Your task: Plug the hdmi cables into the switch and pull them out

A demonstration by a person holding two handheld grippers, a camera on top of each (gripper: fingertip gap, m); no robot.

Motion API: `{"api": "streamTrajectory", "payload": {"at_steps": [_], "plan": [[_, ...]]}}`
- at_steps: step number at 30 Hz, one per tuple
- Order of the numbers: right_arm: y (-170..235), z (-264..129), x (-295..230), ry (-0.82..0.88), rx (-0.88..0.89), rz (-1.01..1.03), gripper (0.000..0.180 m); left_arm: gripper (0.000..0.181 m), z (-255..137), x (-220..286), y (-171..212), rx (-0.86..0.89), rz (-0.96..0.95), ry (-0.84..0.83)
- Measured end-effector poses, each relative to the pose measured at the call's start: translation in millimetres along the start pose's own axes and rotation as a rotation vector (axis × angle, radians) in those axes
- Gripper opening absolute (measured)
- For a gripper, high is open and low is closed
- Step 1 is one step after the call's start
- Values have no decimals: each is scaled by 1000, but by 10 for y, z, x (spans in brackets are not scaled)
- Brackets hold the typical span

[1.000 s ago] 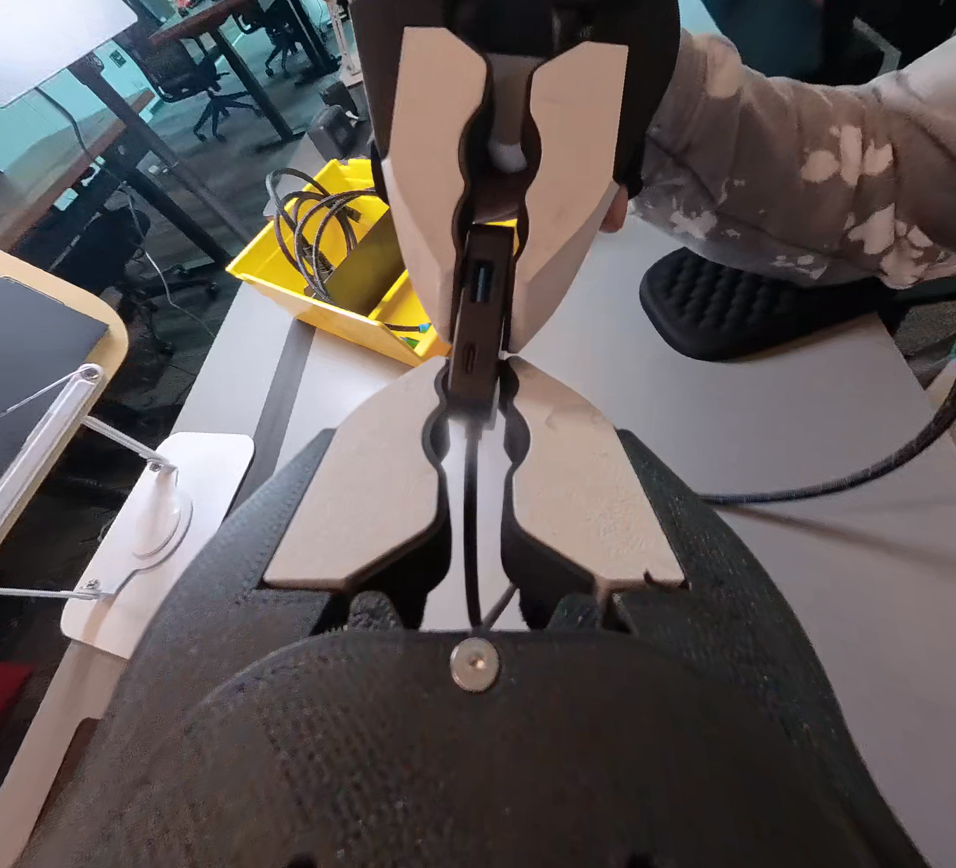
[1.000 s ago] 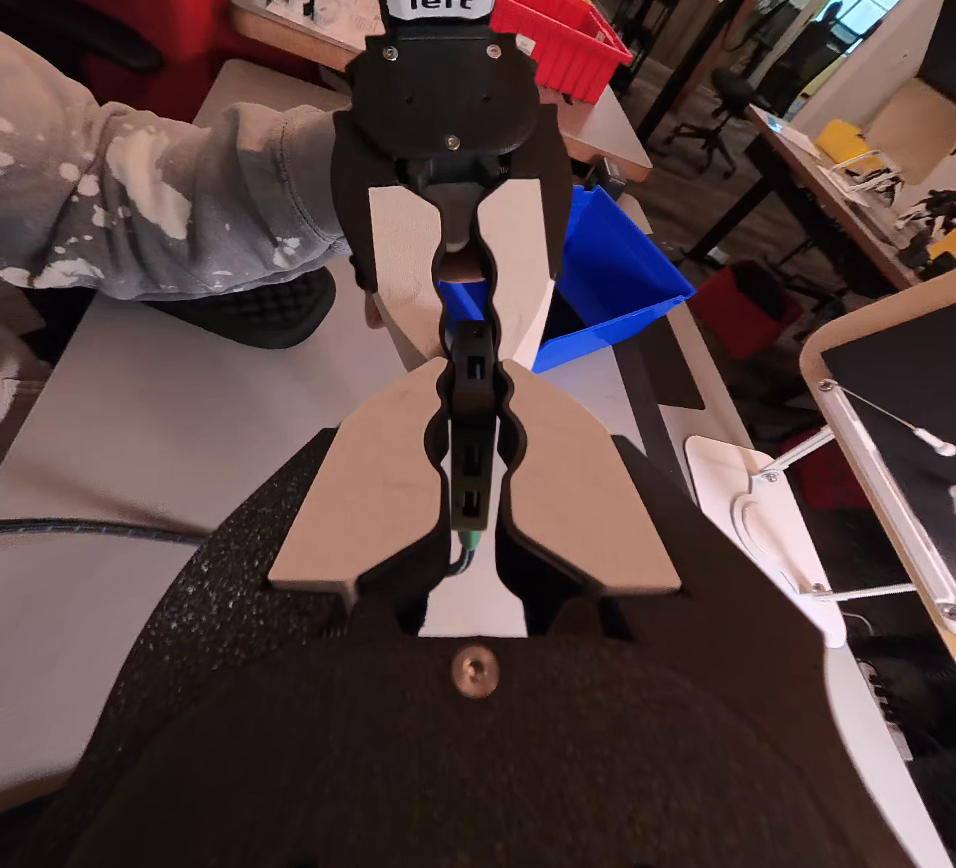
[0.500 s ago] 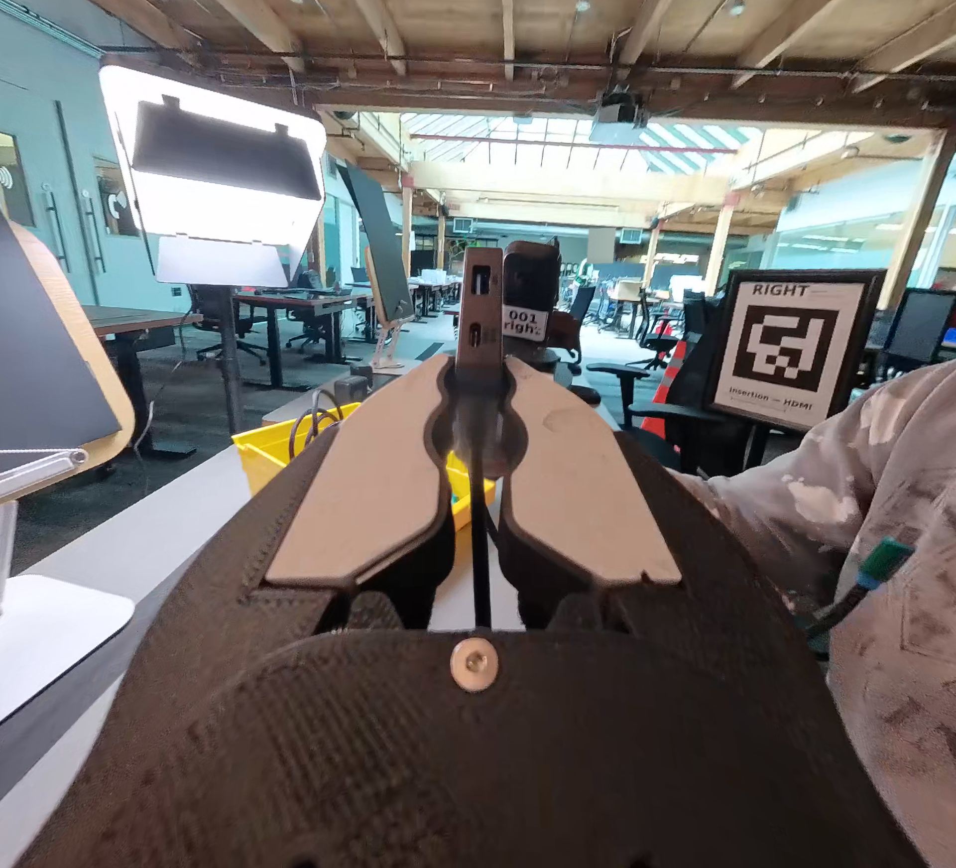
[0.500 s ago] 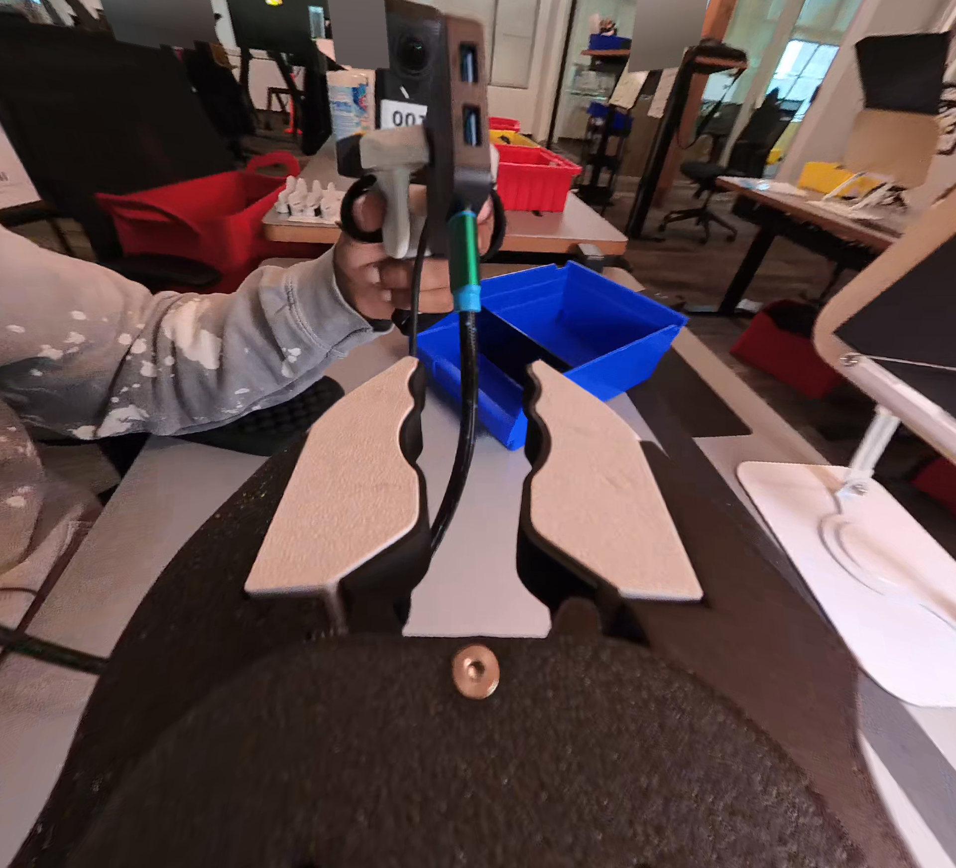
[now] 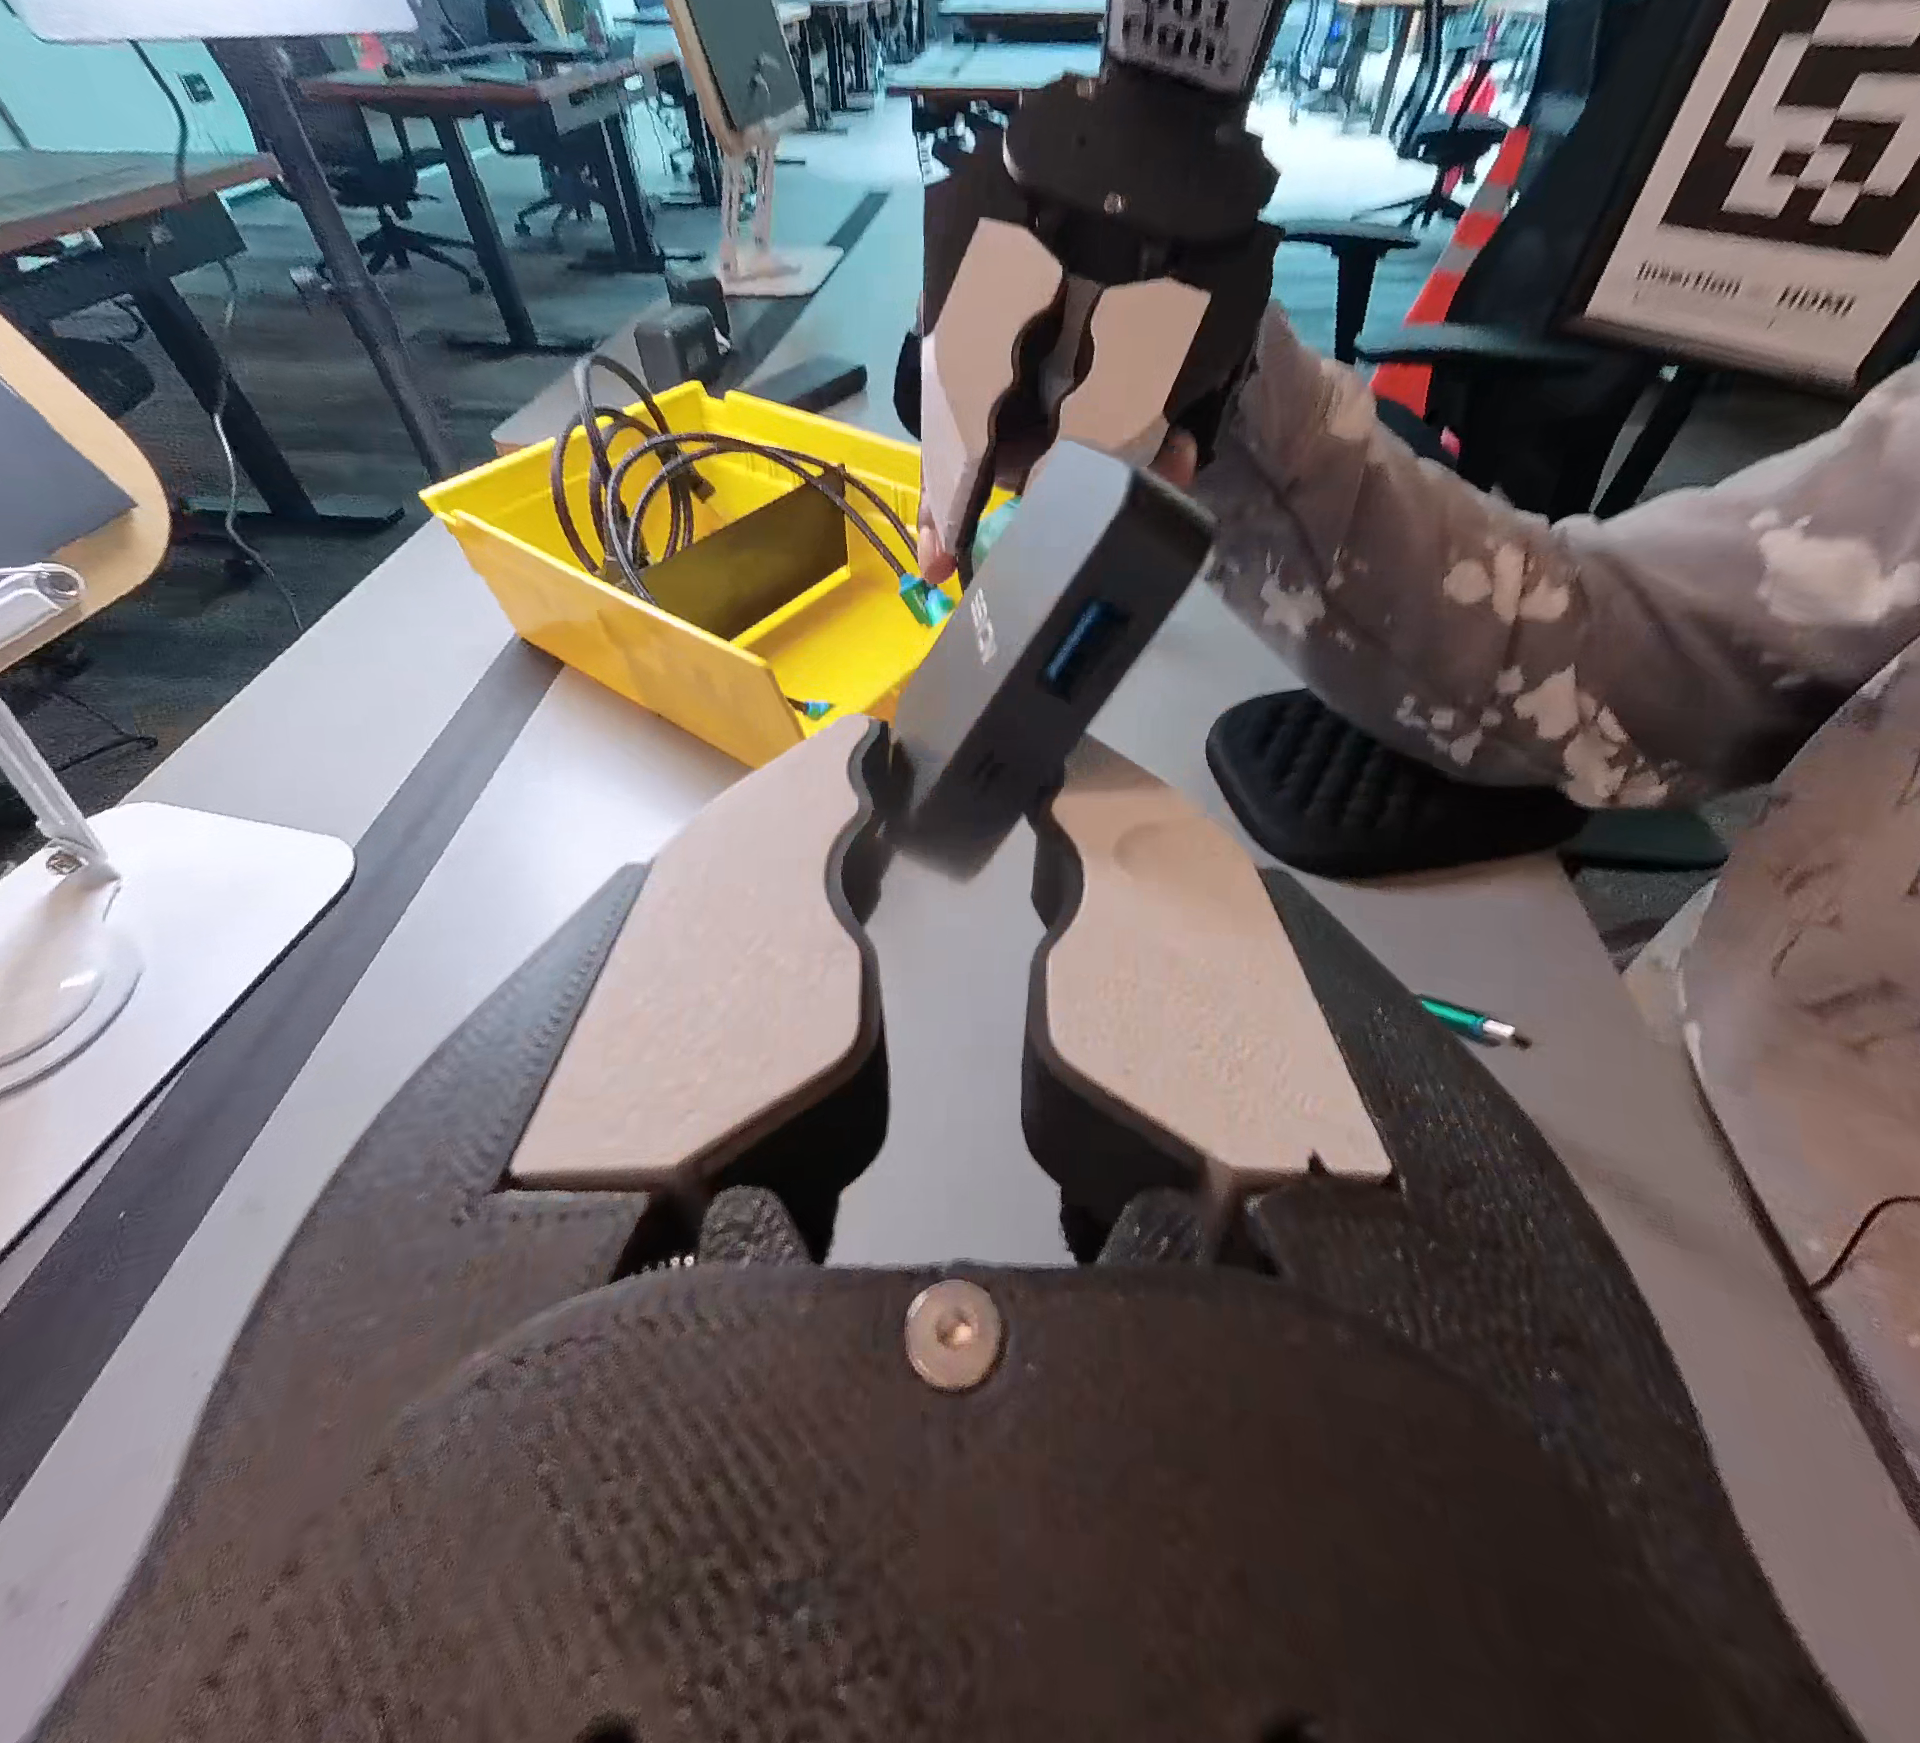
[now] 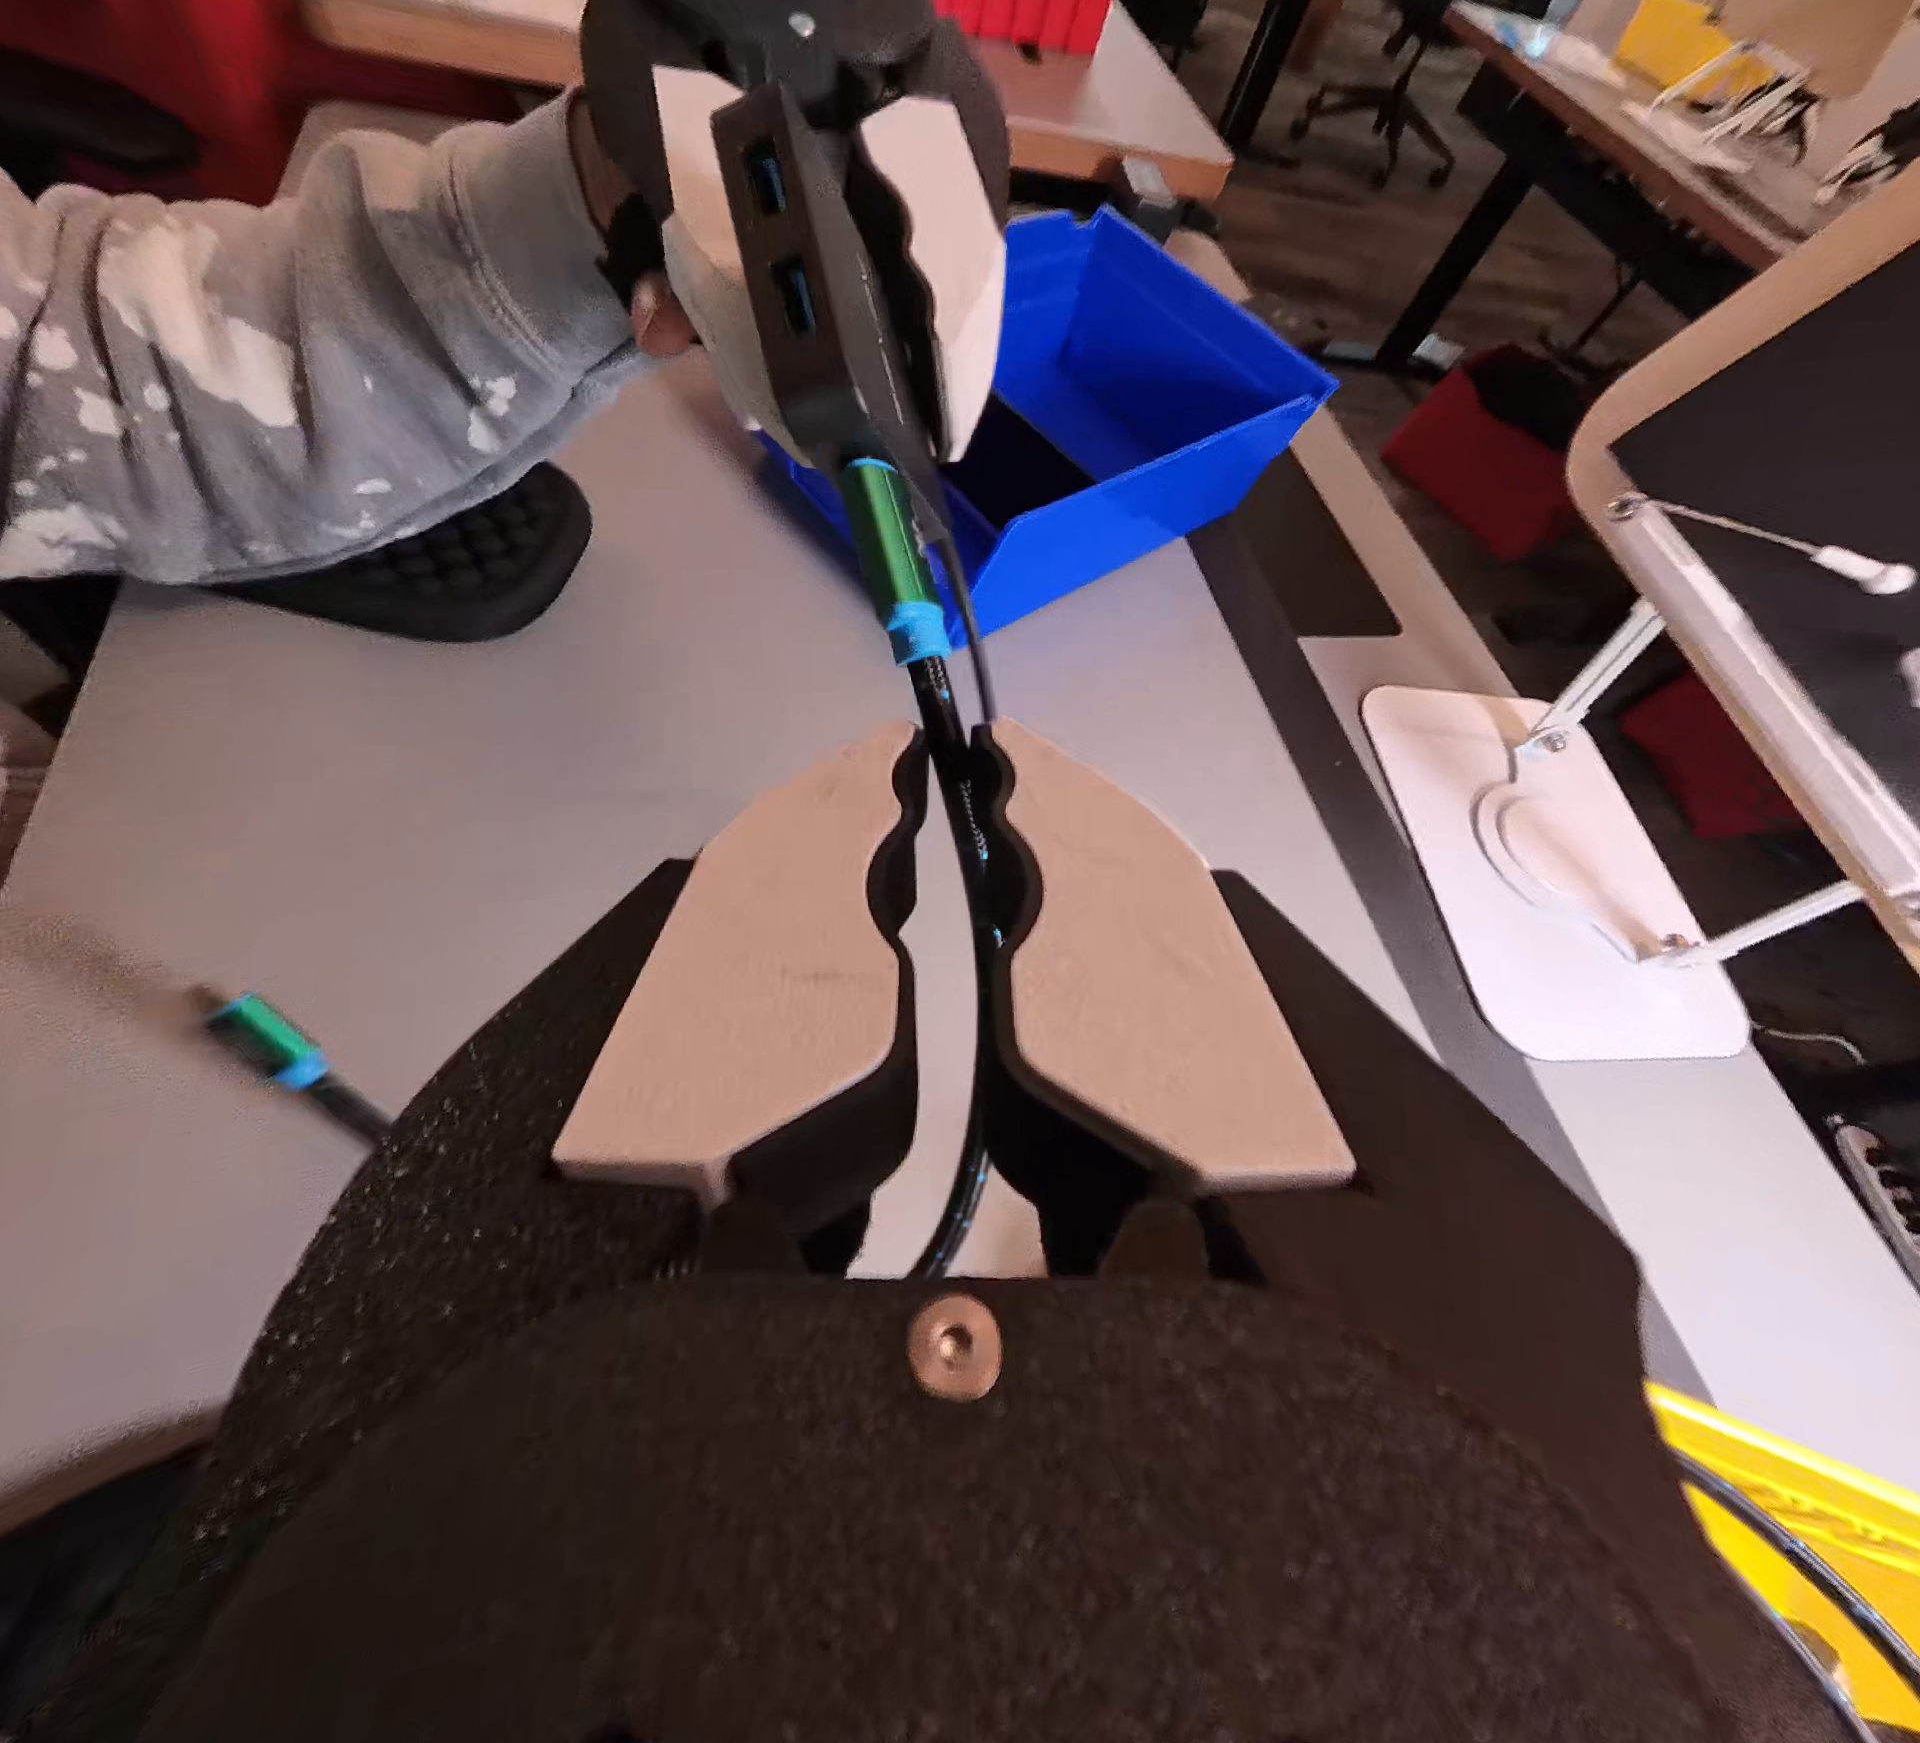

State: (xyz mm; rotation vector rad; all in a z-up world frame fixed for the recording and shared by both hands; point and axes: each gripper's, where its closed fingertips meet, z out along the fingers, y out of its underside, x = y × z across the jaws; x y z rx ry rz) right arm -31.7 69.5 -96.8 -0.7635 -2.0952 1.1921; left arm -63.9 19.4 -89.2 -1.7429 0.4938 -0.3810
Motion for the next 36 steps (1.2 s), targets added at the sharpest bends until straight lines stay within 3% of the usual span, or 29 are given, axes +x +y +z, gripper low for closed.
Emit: {"api": "streamTrajectory", "payload": {"at_steps": [3,8,14,20,25,29,36], "plan": [[65,50,-78,-43,-55,6,6,27,78,39,80,-69,76,-23],[73,110,-13,-19,-43,7,7,15,142,69,53,-95,221,-92],[-383,-183,408,282,231,7,10,15,-58,-195,-180,119,-8,-139],[-709,-394,370,217,459,170,10,15,-368,-480,-332,390,-238,-133],[-819,-43,197,99,450,344,12,15,-420,-711,-297,502,-362,-235],[-777,383,124,106,421,382,14,15,-344,-838,-196,531,-395,-350],[-620,461,420,139,593,512,21,16,-173,-597,-327,564,-415,-177]]}}
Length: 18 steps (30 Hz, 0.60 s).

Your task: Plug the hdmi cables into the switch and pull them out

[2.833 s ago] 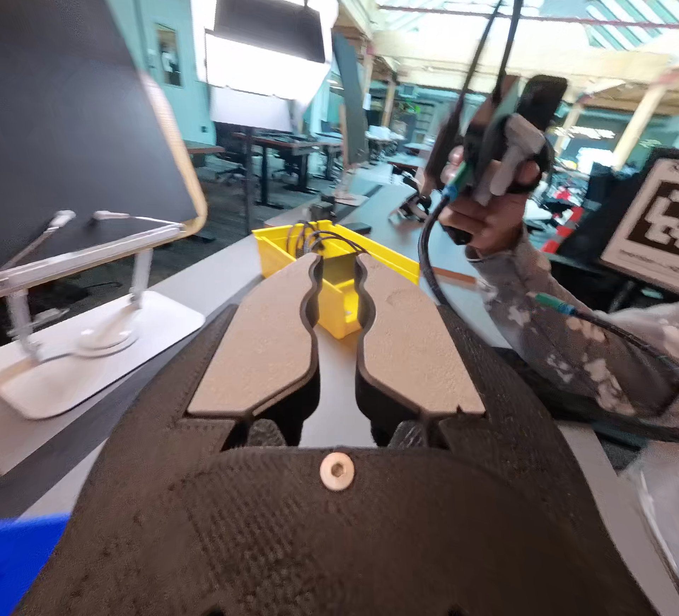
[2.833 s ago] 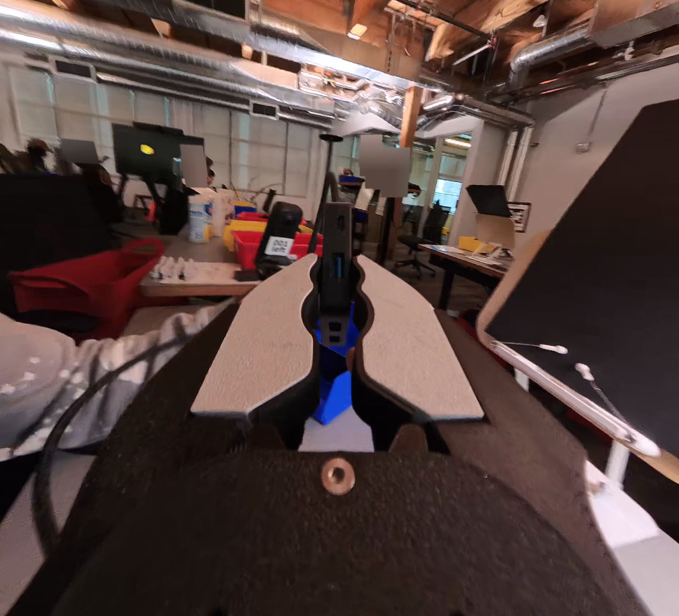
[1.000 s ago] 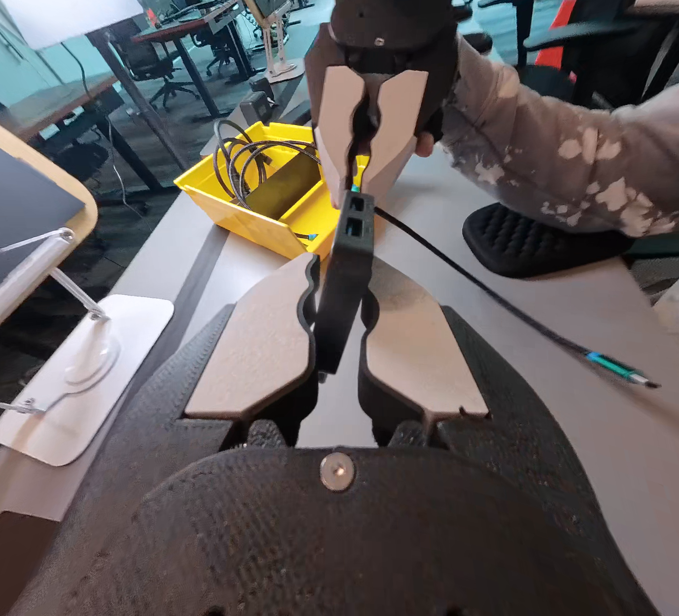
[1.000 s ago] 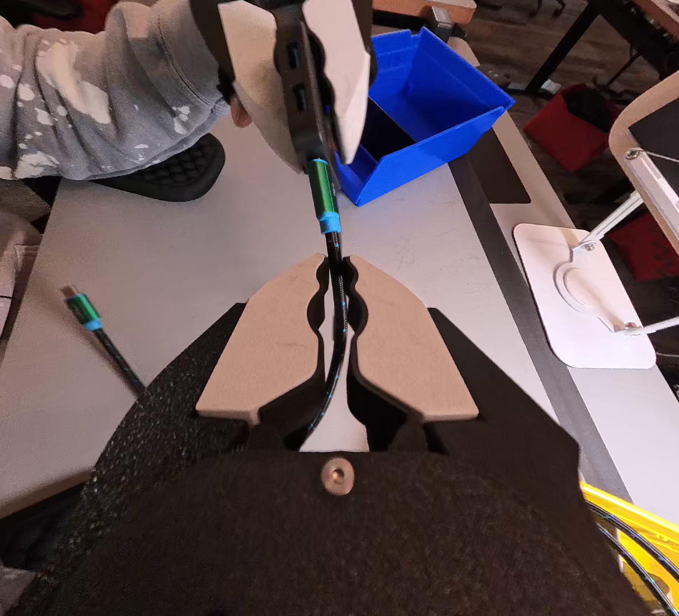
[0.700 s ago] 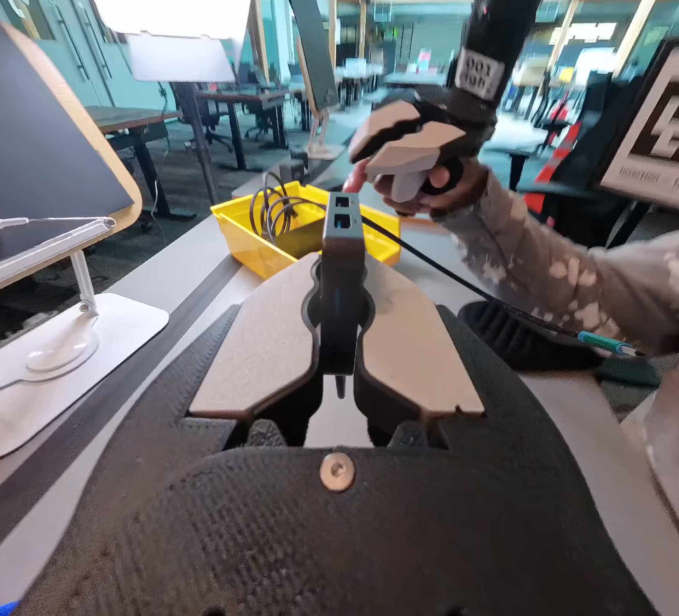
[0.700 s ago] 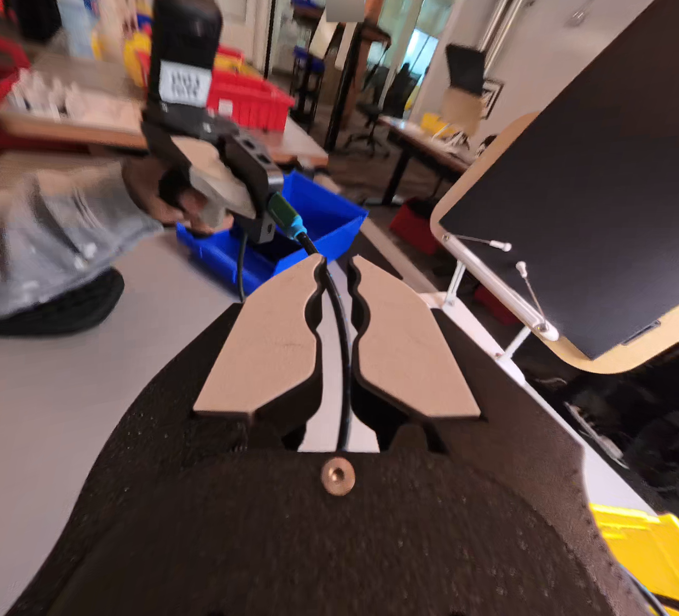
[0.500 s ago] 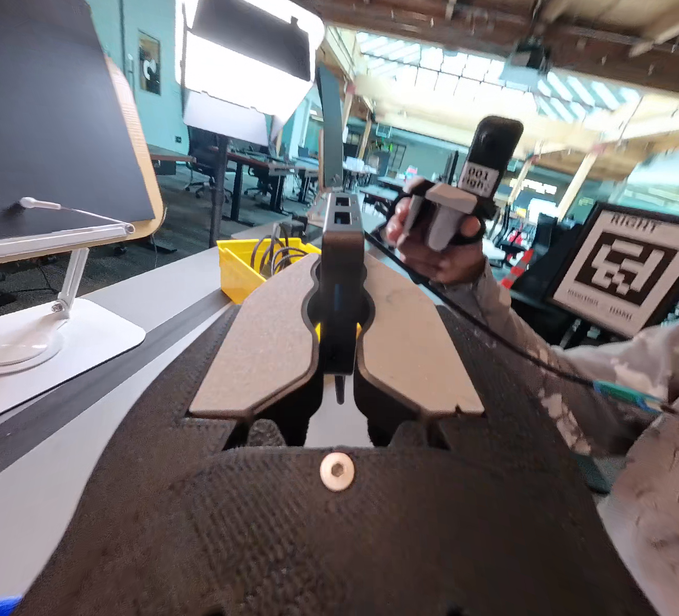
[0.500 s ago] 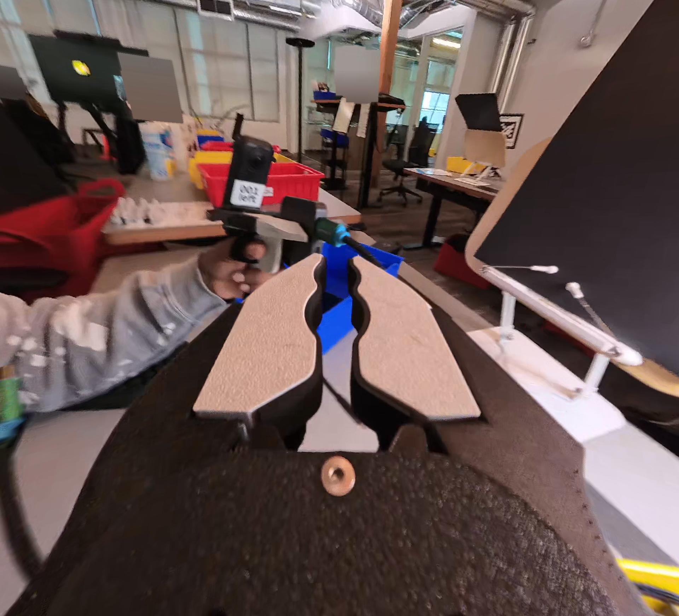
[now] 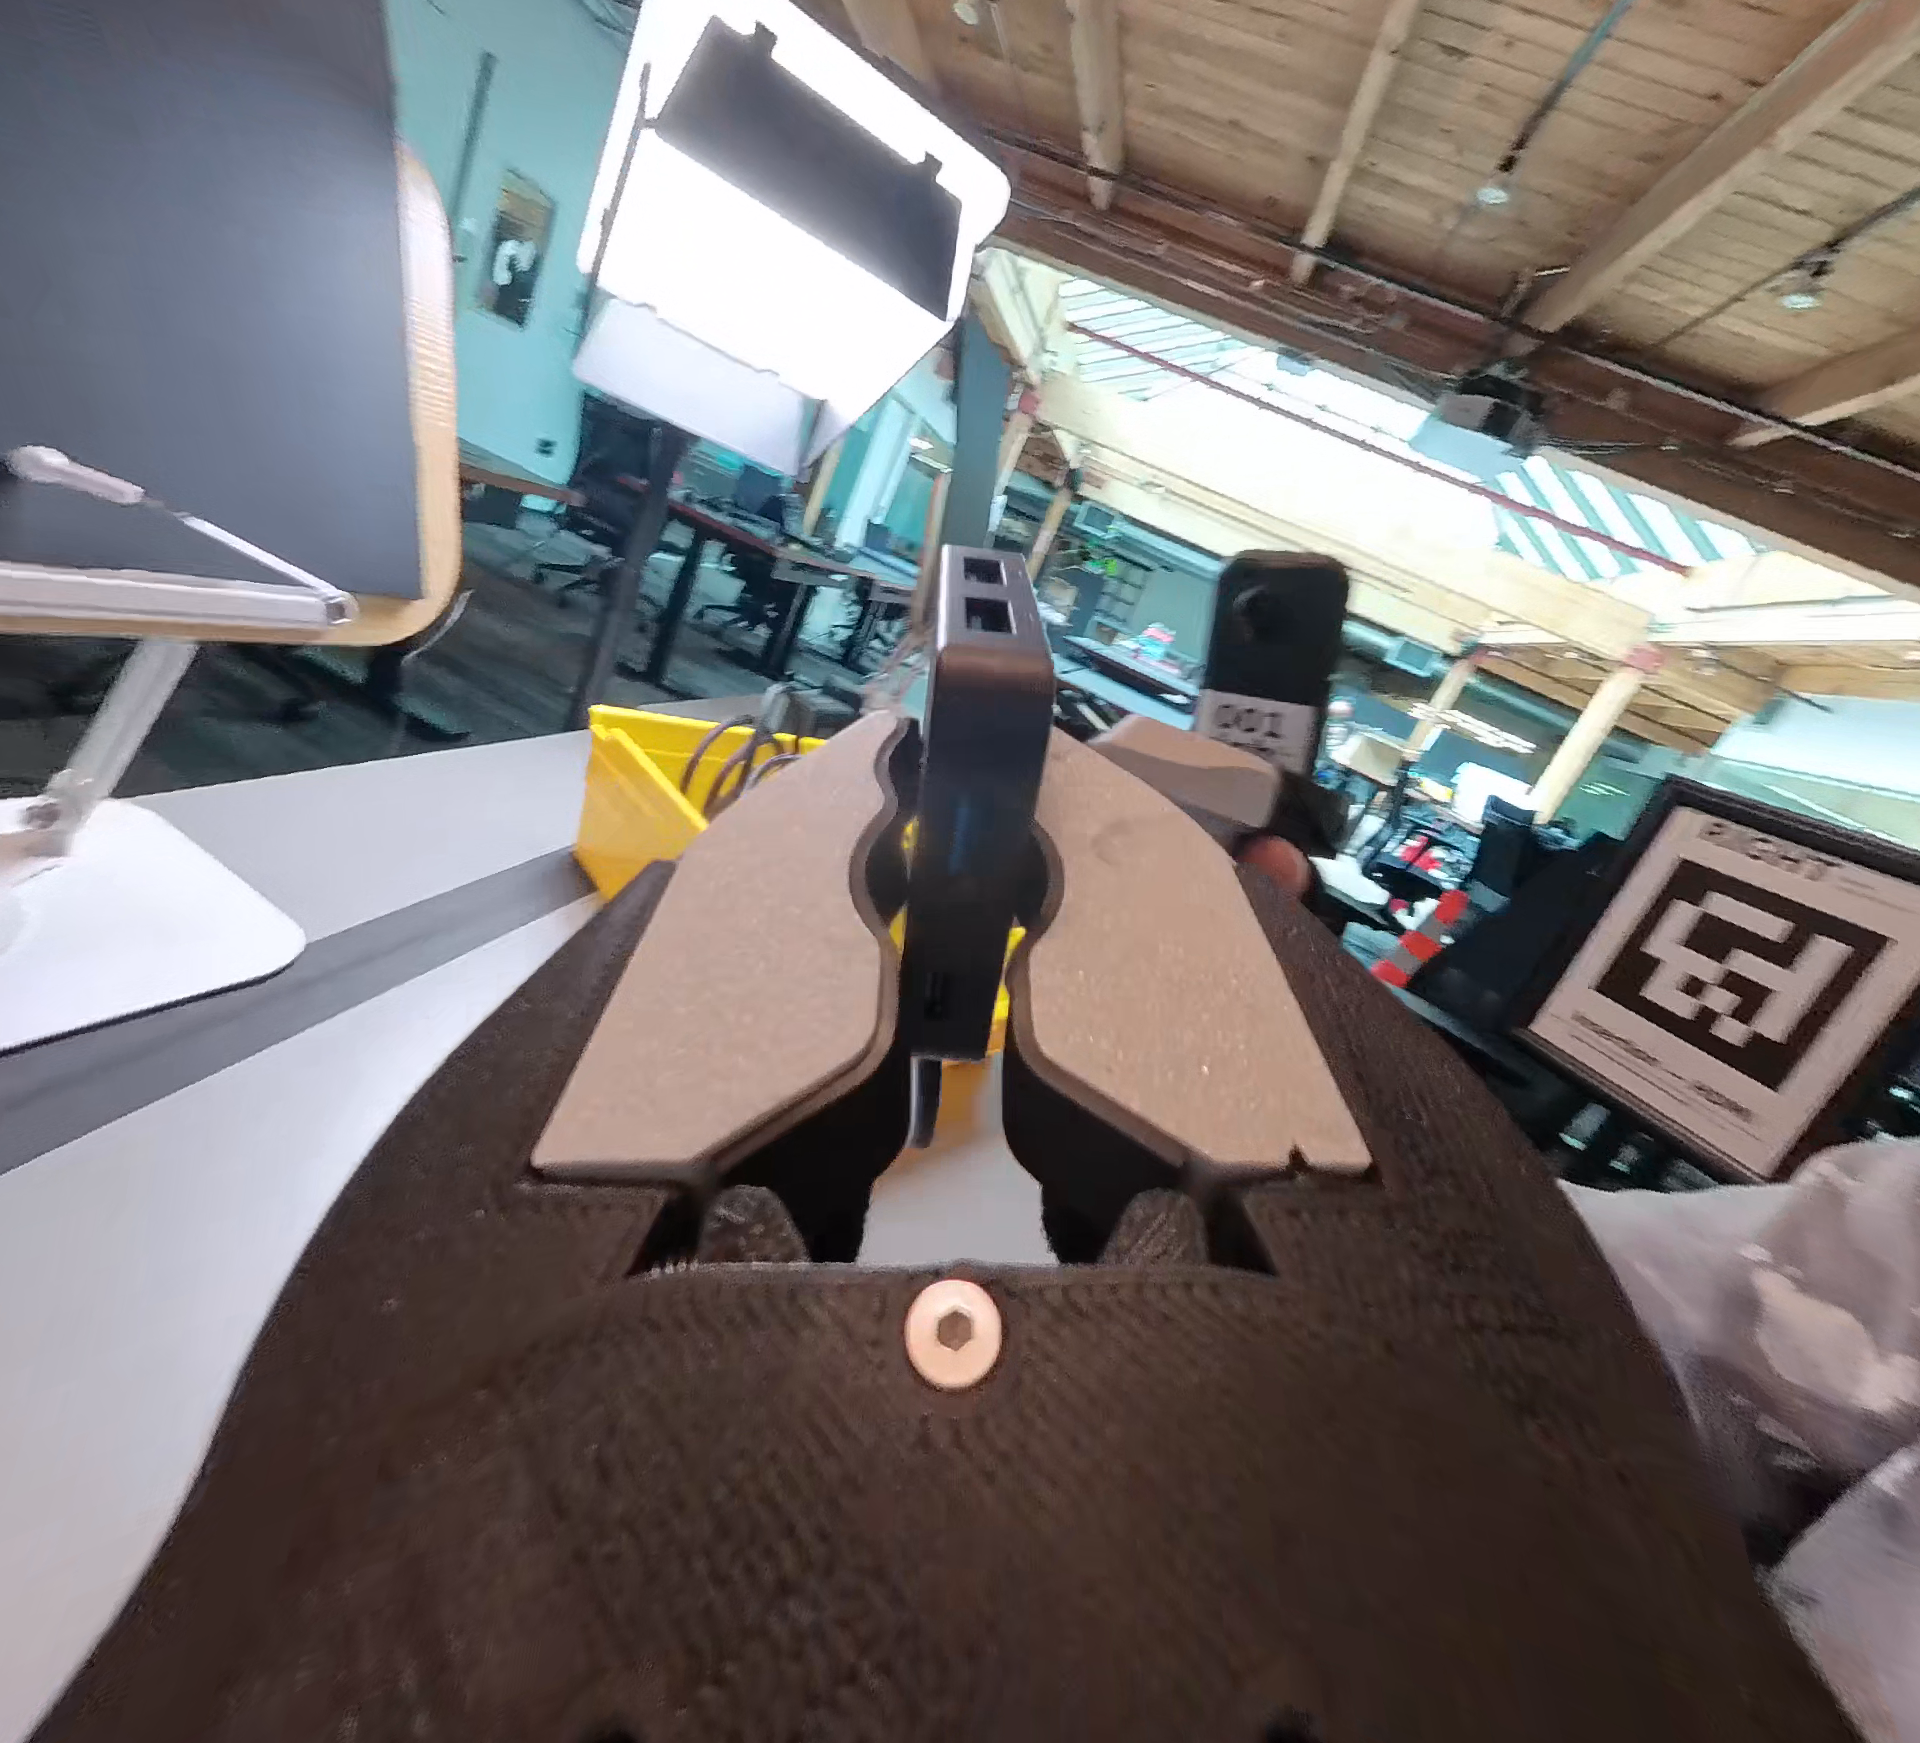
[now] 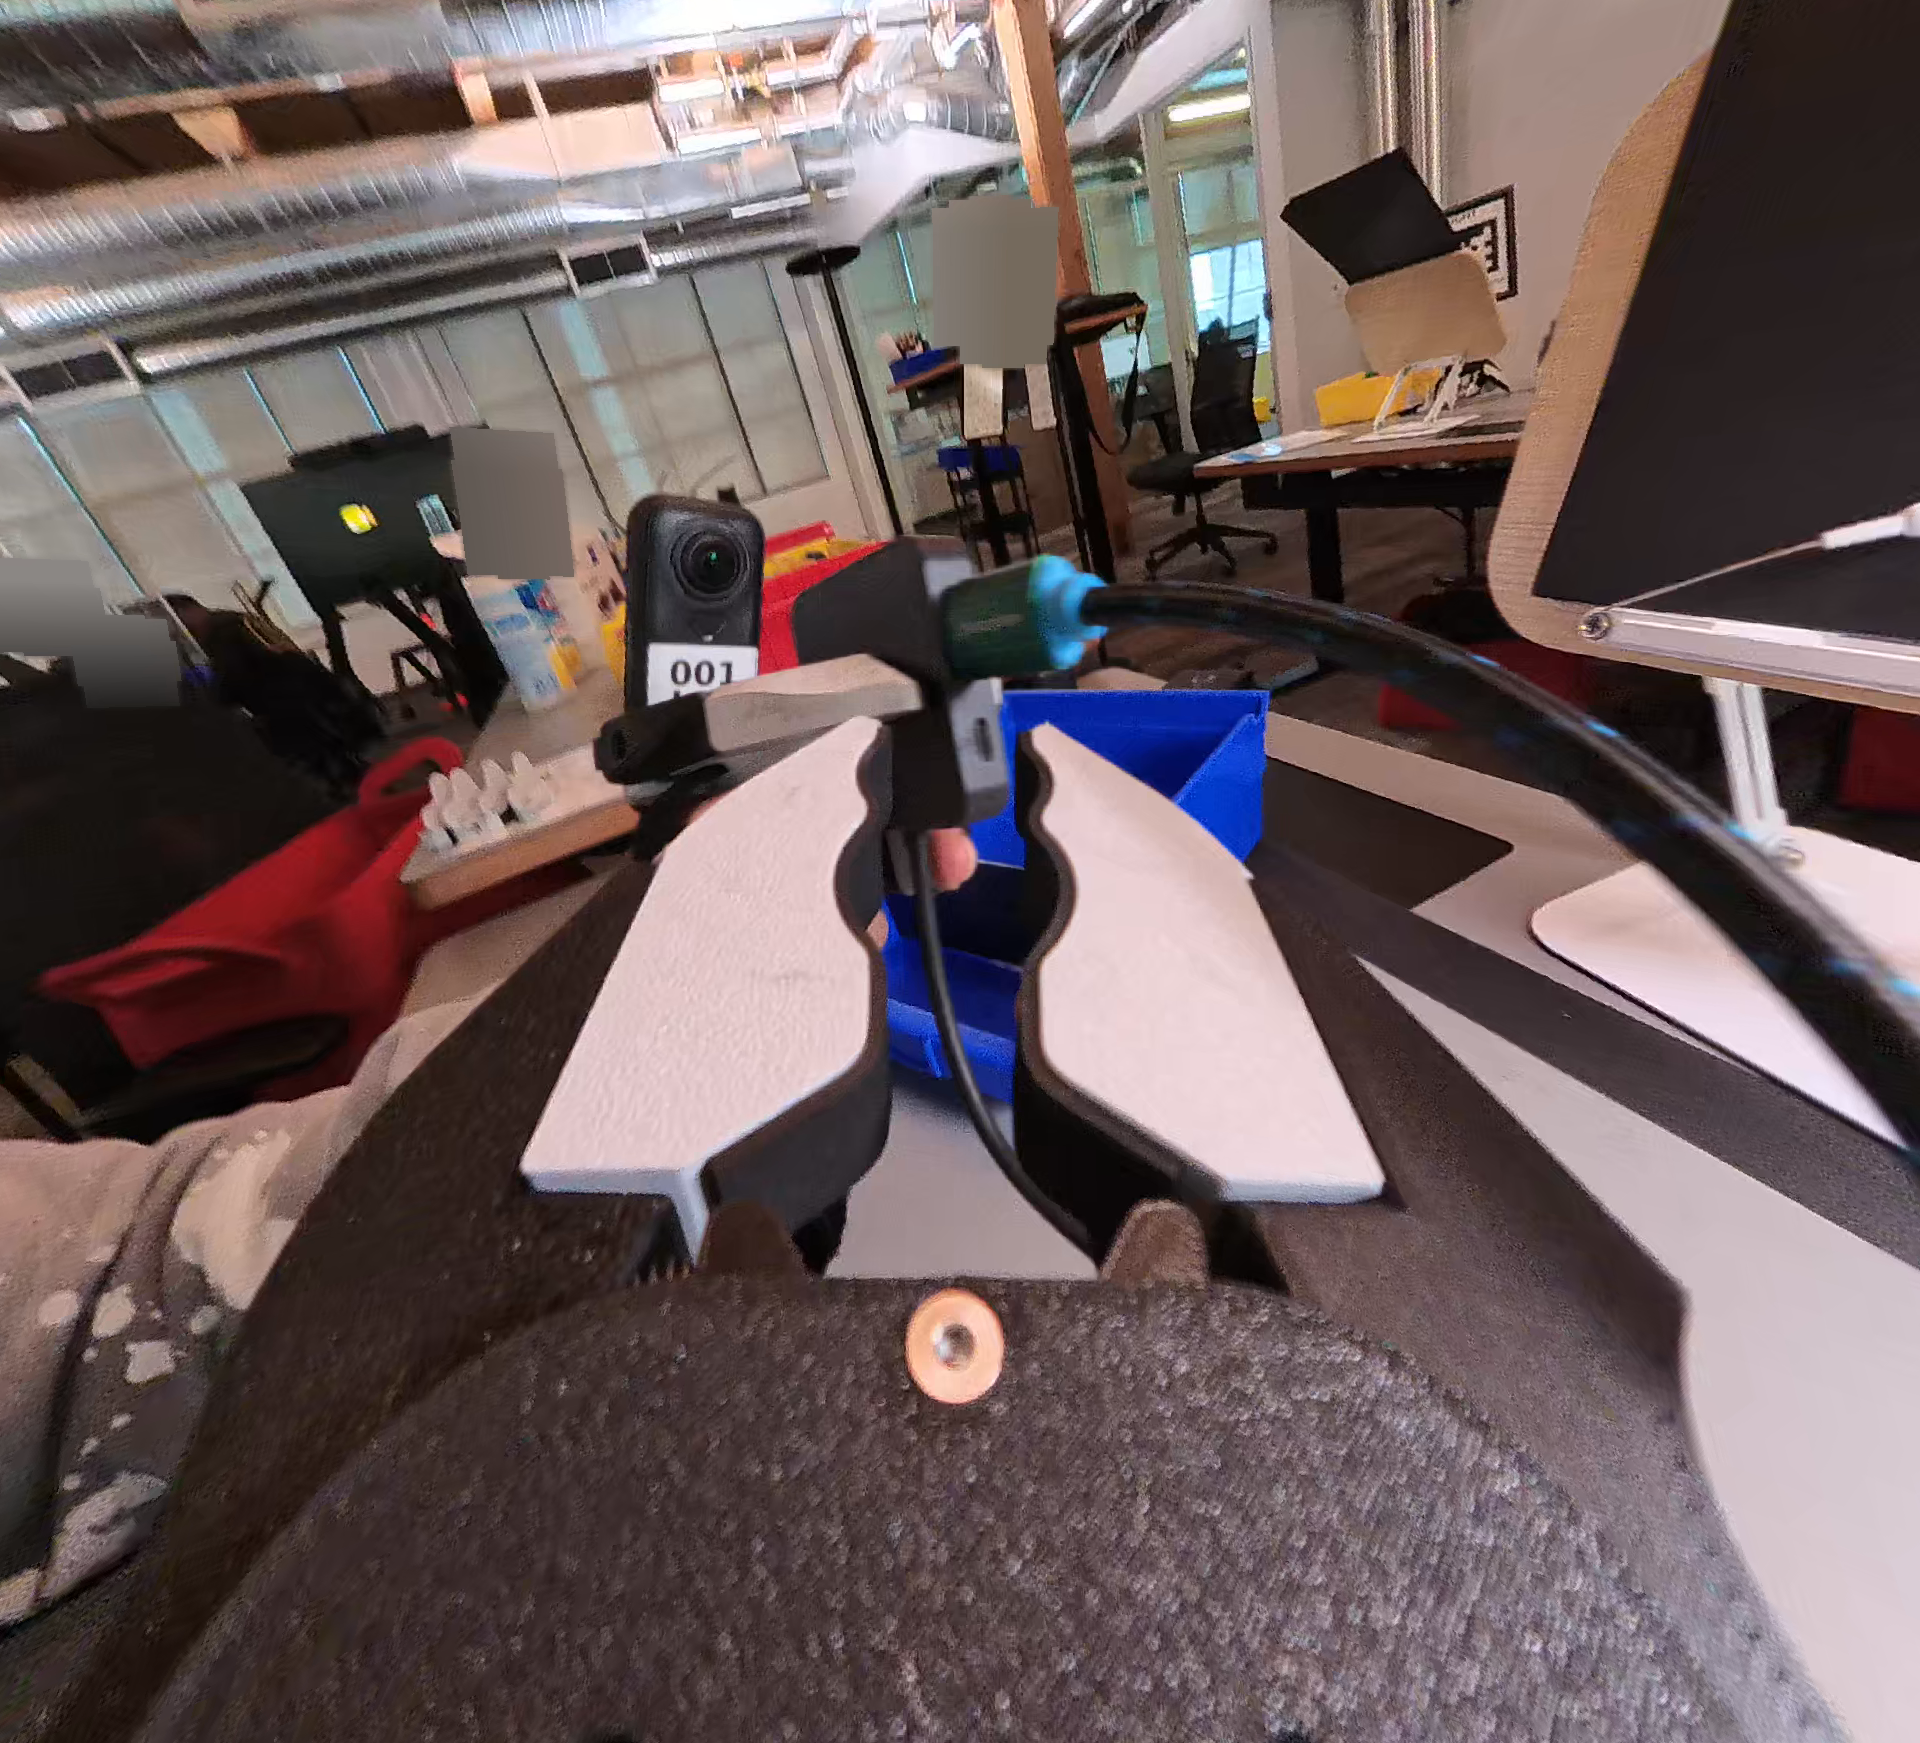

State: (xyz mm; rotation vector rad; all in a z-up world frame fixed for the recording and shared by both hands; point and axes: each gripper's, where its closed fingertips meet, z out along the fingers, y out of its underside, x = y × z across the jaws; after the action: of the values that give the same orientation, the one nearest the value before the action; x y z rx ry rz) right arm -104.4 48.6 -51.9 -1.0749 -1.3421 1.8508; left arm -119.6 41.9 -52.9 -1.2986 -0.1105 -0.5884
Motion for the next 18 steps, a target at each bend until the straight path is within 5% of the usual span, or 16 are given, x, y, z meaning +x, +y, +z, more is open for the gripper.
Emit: {"api": "streamTrajectory", "payload": {"at_steps": [8,18], "plan": [[-266,-130,-236,-162,156,-10,20,17,108,454,82,-66,60,198],[-334,-219,-344,-220,147,-67,14,18,87,576,81,-105,58,258]]}}
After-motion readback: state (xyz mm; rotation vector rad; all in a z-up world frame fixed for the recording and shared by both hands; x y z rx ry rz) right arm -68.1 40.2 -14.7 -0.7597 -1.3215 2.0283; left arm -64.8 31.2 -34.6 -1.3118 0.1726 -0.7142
